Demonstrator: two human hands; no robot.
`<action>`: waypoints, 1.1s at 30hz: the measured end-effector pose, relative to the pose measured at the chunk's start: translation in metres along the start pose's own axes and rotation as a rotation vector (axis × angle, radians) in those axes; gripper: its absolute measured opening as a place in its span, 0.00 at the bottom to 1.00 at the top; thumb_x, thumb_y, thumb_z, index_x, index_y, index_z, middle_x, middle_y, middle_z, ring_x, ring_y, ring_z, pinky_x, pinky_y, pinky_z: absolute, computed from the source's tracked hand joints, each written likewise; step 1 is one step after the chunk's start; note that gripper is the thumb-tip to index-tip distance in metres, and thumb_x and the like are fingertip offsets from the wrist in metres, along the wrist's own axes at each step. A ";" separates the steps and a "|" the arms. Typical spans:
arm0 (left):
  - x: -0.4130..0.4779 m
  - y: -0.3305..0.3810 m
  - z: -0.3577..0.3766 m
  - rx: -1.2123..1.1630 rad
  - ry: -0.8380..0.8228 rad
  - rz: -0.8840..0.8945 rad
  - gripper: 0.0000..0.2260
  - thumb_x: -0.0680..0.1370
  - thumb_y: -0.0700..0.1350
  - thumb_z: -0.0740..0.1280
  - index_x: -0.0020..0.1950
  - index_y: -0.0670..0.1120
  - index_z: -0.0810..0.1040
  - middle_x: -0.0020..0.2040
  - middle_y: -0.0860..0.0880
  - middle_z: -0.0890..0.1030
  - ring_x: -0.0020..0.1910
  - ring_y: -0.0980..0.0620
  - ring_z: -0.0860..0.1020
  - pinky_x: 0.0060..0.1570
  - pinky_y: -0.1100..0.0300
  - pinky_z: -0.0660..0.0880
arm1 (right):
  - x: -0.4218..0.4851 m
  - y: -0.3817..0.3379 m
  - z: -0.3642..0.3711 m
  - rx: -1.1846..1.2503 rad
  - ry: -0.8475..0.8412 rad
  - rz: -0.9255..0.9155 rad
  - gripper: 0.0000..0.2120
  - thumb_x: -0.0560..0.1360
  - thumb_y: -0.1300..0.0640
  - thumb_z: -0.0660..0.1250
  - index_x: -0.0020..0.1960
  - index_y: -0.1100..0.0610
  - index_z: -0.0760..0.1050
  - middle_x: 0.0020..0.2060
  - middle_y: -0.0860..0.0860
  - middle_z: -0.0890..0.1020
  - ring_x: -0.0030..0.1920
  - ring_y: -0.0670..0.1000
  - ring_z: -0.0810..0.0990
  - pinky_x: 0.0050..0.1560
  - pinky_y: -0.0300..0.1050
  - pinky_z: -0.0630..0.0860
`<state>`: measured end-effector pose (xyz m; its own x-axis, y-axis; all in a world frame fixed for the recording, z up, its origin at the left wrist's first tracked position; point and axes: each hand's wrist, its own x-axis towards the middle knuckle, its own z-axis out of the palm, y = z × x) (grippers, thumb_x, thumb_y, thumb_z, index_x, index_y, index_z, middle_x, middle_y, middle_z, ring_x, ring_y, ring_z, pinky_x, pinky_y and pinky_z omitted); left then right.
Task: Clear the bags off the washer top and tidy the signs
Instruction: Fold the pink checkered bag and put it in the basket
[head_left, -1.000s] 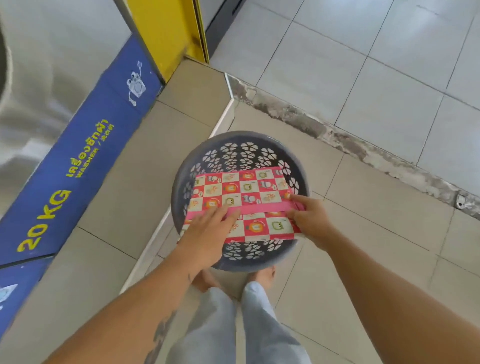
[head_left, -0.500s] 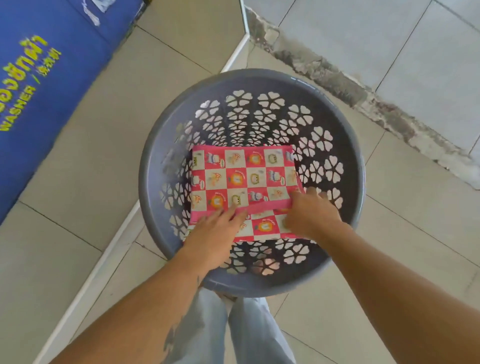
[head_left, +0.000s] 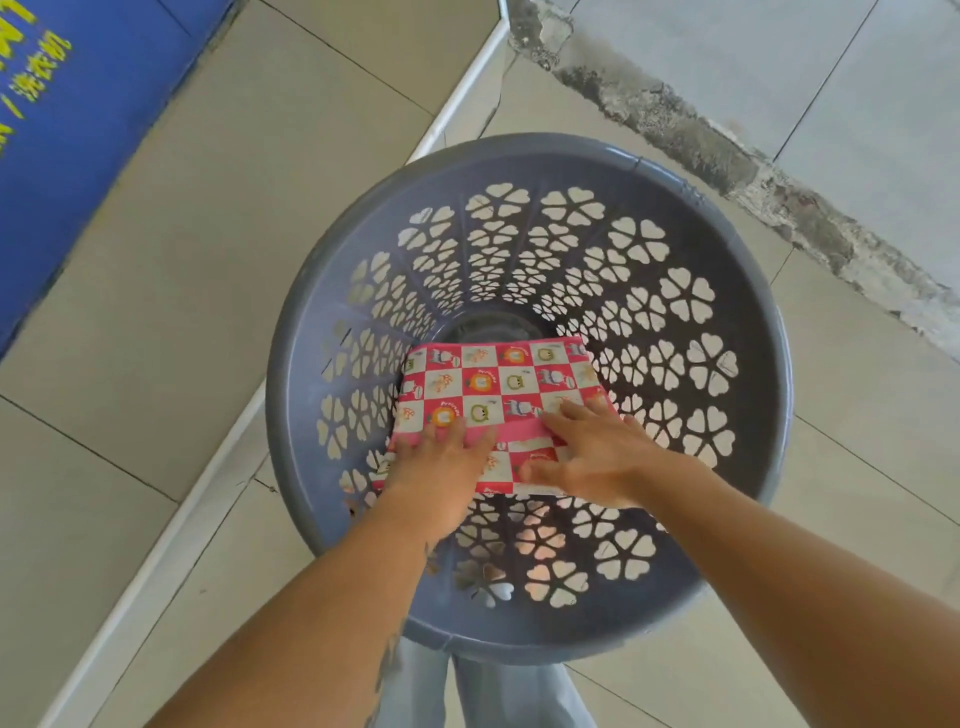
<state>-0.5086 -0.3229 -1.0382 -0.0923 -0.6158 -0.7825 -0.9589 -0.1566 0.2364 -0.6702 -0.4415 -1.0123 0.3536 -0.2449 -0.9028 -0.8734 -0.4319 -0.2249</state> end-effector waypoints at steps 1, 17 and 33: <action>0.001 0.004 0.005 0.001 -0.009 -0.026 0.36 0.75 0.36 0.62 0.77 0.55 0.47 0.76 0.41 0.57 0.71 0.35 0.60 0.65 0.33 0.63 | -0.002 0.001 0.006 -0.026 -0.009 -0.024 0.46 0.68 0.27 0.57 0.79 0.45 0.48 0.80 0.51 0.50 0.79 0.58 0.44 0.74 0.68 0.44; -0.016 0.002 -0.037 -0.160 -0.114 -0.046 0.29 0.70 0.41 0.67 0.71 0.48 0.66 0.65 0.45 0.72 0.62 0.42 0.72 0.53 0.48 0.75 | -0.012 -0.004 0.021 -0.169 0.175 -0.011 0.43 0.71 0.47 0.67 0.78 0.49 0.47 0.79 0.54 0.55 0.78 0.60 0.50 0.76 0.64 0.47; -0.259 -0.014 -0.234 -0.698 0.360 -0.044 0.19 0.78 0.41 0.60 0.70 0.49 0.71 0.63 0.48 0.78 0.59 0.50 0.77 0.59 0.55 0.73 | -0.250 -0.139 -0.124 0.233 0.500 -0.041 0.33 0.76 0.48 0.63 0.78 0.52 0.57 0.76 0.51 0.65 0.72 0.54 0.67 0.71 0.54 0.67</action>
<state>-0.4083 -0.3425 -0.7040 0.1485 -0.7915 -0.5928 -0.5584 -0.5619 0.6103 -0.5956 -0.4277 -0.7095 0.4554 -0.6388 -0.6201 -0.8863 -0.2600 -0.3831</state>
